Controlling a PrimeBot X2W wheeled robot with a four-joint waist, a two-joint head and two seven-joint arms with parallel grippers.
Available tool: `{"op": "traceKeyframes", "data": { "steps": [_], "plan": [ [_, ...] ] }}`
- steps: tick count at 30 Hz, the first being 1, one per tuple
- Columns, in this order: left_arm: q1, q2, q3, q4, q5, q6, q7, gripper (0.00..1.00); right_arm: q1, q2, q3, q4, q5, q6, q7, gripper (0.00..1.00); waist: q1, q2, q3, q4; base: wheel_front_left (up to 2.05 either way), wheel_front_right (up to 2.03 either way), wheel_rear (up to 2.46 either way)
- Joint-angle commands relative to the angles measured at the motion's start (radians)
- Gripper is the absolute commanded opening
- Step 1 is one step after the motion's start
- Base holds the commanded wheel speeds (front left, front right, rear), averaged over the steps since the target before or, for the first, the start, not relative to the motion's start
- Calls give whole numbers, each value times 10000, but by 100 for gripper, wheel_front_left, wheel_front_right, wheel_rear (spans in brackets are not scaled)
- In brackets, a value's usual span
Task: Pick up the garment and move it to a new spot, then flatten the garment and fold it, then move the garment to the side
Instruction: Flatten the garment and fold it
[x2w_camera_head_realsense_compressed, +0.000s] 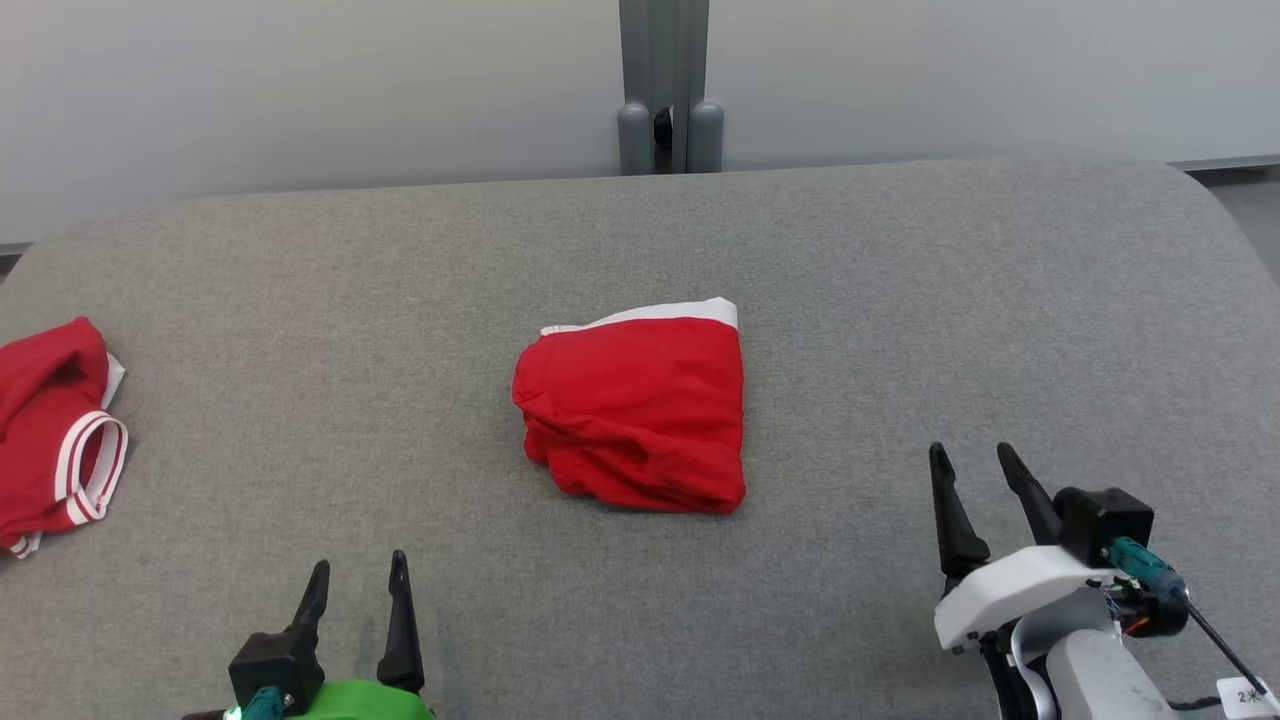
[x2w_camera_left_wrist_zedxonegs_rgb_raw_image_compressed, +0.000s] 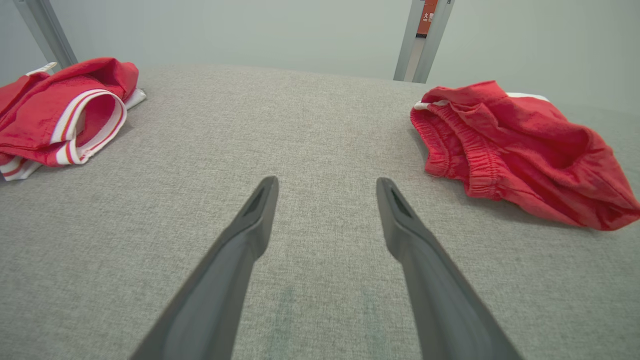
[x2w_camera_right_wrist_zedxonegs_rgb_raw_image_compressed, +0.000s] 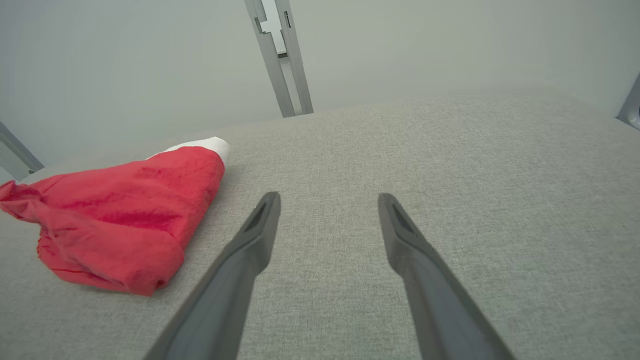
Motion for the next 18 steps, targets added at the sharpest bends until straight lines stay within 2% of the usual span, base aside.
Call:
{"op": "traceKeyframes", "data": {
  "steps": [1, 2, 11, 18],
  "plan": [
    [-172, 40, -26, -29, -37, 24, 8, 100, -216, -19, 75, -119, -105, -1, -1, 47, 0, 0, 130, 112, 0, 0, 0],
    [-242, 40, -78, -34, -43, 22, 7, 100, -266, -19, 149, -94, -30, -1, -1, 0, 0, 0, 204, 184, 0, 0, 0],
    [-707, 40, -730, 151, -113, -163, 7, 100, -2024, -19, 1672, 527, -118, -1, 1, 0, 0, 0, 854, 1436, 0, 0, 0],
    [-1194, 38, -1650, 395, -92, -501, 7, 100, -3742, -37, 2667, 1890, 17, -3, -1, 0, 0, 0, 1392, 2766, 0, 0, 0]
  ]
}}
